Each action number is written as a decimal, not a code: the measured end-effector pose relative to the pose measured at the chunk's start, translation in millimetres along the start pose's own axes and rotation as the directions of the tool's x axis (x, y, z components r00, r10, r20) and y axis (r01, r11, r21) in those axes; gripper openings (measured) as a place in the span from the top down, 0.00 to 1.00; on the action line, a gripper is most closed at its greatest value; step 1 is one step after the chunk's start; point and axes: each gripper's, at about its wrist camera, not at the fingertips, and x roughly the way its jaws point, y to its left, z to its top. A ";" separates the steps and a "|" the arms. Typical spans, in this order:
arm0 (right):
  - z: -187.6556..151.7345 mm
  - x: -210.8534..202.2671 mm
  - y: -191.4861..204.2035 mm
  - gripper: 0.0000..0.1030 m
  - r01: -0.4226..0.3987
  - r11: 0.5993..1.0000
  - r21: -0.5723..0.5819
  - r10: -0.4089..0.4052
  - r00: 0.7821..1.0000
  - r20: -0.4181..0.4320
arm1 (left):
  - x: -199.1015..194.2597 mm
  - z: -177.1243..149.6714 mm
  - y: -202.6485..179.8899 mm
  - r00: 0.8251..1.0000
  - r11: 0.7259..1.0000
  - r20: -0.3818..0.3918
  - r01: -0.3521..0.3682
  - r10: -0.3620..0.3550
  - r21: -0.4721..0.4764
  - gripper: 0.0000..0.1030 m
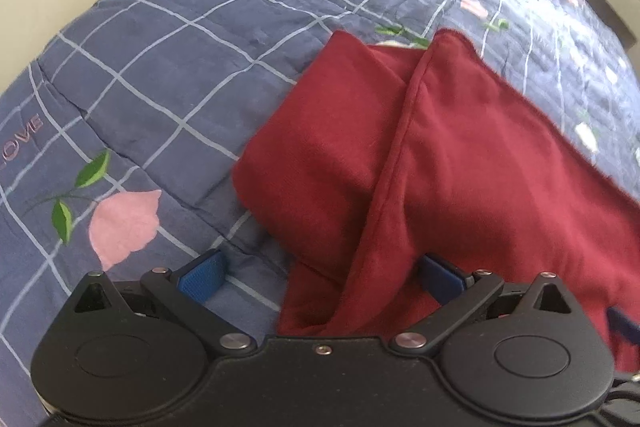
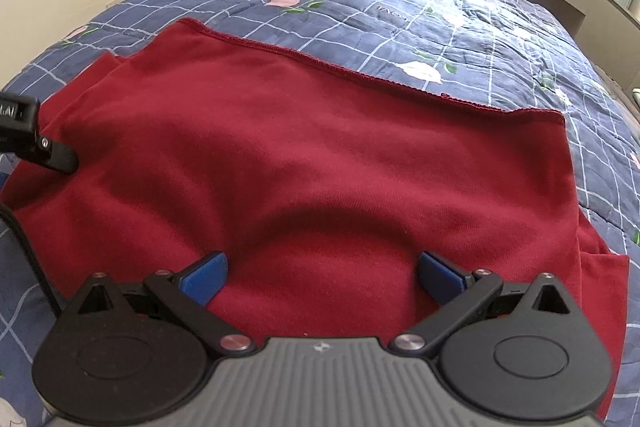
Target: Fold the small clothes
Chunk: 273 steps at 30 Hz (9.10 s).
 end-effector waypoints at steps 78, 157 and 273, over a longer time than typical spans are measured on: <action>-23.9 -52.9 -227.2 0.19 -0.011 0.805 0.593 0.031 0.999 -0.023 | -52.6 -63.9 -190.5 0.994 0.964 0.052 0.083 -0.100 0.252 0.01; -95.5 -118.3 -165.8 0.36 -0.193 0.892 0.408 0.206 0.979 0.013 | -20.1 -55.0 -196.4 0.984 0.954 -0.080 0.174 -0.159 0.243 0.01; -74.6 -24.4 -252.6 0.21 -0.149 0.562 0.813 0.102 0.989 0.111 | 29.7 -24.9 -211.4 0.941 0.895 -0.212 0.320 -0.263 0.310 0.01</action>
